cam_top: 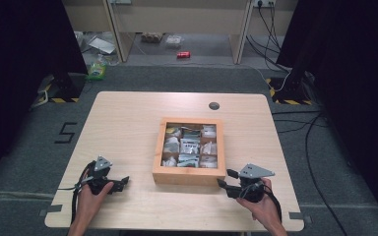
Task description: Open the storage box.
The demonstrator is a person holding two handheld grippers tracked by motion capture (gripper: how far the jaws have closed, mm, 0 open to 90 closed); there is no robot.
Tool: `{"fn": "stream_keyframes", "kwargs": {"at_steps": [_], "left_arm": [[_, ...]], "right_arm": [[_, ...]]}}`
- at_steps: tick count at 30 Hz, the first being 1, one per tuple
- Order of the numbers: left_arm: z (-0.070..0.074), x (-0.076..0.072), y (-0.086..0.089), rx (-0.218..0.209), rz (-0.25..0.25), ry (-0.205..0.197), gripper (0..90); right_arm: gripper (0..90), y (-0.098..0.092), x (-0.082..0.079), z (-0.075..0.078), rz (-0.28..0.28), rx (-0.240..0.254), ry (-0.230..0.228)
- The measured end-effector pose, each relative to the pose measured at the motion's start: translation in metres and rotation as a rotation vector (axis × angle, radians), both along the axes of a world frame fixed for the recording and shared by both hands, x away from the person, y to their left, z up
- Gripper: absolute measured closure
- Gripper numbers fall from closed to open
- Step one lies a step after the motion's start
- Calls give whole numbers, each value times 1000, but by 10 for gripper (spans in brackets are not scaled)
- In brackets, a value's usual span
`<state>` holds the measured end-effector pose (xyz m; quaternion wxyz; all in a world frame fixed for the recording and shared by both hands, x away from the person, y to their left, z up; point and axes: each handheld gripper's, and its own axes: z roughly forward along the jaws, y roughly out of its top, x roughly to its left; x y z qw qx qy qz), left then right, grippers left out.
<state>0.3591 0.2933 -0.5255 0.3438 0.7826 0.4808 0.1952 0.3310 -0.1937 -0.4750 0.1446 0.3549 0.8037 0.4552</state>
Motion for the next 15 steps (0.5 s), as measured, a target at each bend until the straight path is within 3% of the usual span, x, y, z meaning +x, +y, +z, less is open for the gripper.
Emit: {"fn": "stream_keyframes", "kwargs": {"at_steps": [4, 11, 15], "left_arm": [[0, 0, 0, 0, 0, 0, 0], [0, 0, 0, 0, 0, 0, 0], [0, 0, 0, 0, 0, 0, 0]], "right_arm": [[477, 5, 2, 1, -3, -5, -18], [465, 7, 2, 3, -9, -3, -11], [450, 7, 3, 2, -18, 29, 7]]}}
